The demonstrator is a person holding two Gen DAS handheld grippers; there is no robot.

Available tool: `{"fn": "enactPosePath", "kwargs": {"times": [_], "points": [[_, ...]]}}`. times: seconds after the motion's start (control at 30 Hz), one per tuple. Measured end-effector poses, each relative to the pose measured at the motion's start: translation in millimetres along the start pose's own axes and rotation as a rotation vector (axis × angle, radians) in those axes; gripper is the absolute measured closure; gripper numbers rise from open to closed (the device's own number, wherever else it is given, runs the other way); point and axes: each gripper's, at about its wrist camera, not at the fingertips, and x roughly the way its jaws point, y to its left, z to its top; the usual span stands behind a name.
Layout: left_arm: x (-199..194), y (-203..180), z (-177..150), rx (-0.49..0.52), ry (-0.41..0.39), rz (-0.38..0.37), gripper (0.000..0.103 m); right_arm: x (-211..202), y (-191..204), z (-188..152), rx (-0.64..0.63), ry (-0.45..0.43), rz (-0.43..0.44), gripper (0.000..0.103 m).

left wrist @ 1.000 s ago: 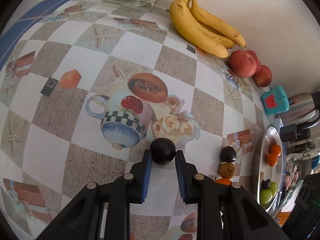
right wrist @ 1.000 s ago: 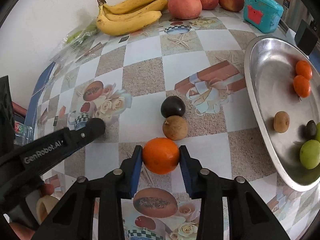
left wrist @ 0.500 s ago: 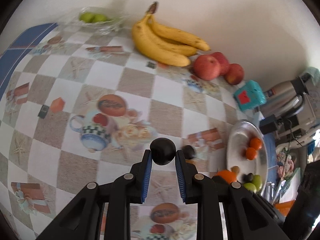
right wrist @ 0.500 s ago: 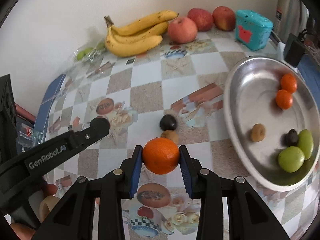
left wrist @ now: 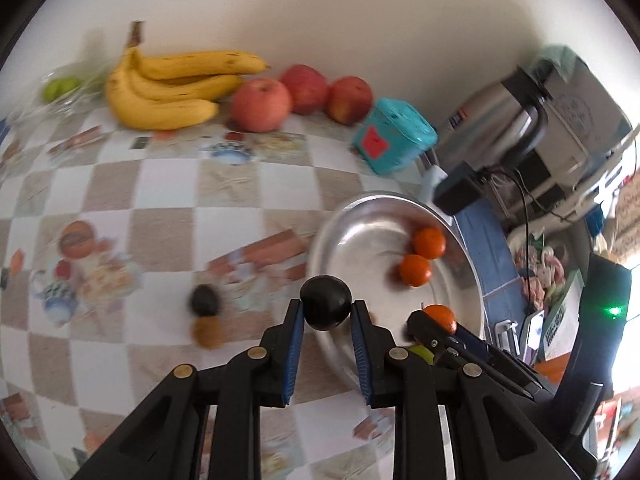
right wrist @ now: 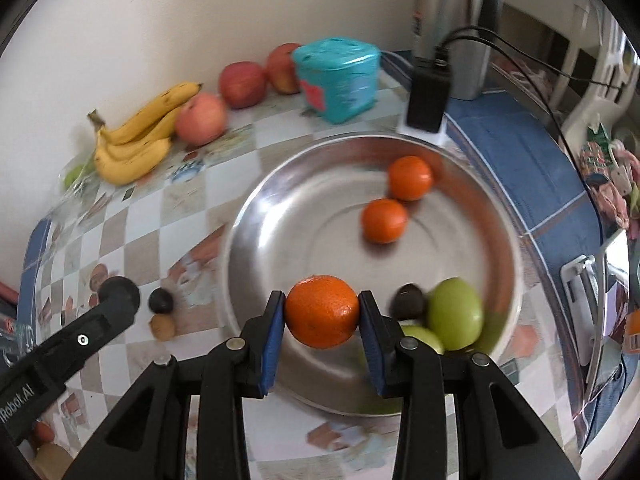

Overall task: Organize fruits
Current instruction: 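Carry the plum with the left gripper and the orange with the right over the plate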

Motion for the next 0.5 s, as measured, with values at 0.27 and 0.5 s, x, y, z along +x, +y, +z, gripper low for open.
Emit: {"fn": "enactPosePath", "kwargs": {"times": [0.27, 0.5], "points": [[41.2, -13.9, 10.1, 0.001, 0.033, 0.001, 0.077, 14.4, -31.2, 3.1, 0.090, 0.034, 0.028, 0.065], [53.3, -9.3, 9.2, -0.039, 0.019, -0.024, 0.077, 20.1, -36.4, 0.2, 0.102, 0.052, 0.036, 0.065]]}}
